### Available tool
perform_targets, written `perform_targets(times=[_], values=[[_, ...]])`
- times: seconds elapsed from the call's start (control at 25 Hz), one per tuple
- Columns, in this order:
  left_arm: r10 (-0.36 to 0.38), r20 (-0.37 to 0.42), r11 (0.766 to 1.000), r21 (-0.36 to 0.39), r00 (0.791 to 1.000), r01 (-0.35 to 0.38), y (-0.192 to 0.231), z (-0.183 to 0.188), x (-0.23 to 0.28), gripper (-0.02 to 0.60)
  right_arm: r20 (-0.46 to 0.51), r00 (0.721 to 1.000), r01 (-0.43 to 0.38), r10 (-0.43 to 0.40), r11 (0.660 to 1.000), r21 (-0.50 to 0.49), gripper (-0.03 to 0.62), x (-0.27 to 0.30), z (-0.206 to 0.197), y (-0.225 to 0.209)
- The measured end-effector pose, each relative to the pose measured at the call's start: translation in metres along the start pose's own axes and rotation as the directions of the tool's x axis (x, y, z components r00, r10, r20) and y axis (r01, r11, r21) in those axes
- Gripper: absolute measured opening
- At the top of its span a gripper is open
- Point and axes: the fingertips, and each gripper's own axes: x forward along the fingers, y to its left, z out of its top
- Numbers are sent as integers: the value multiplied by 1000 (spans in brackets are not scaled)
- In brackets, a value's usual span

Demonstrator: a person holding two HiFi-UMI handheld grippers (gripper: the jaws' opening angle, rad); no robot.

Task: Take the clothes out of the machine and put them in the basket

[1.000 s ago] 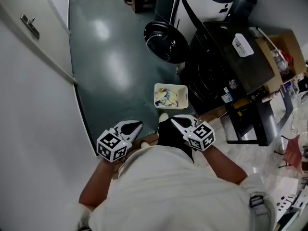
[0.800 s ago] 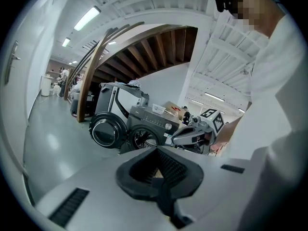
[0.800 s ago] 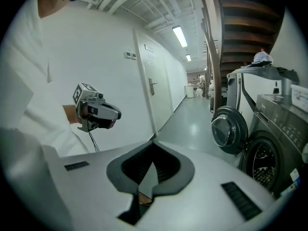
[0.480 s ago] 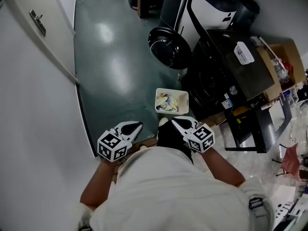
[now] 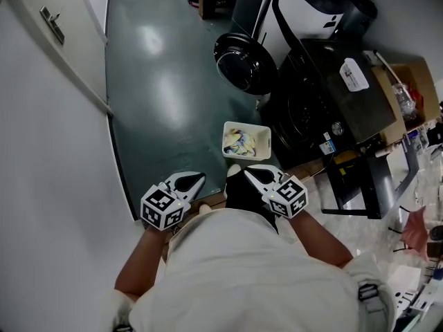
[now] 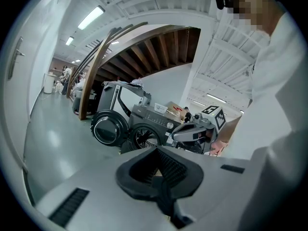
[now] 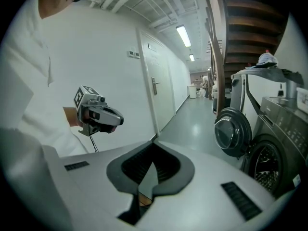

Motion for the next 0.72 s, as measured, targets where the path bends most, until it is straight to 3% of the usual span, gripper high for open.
perform_targets(times=[0.72], values=[[-17, -32, 1000, -17, 999, 17, 13, -5, 12, -3, -15, 1000, -2, 2, 1000, 20, 5, 12, -2, -13]])
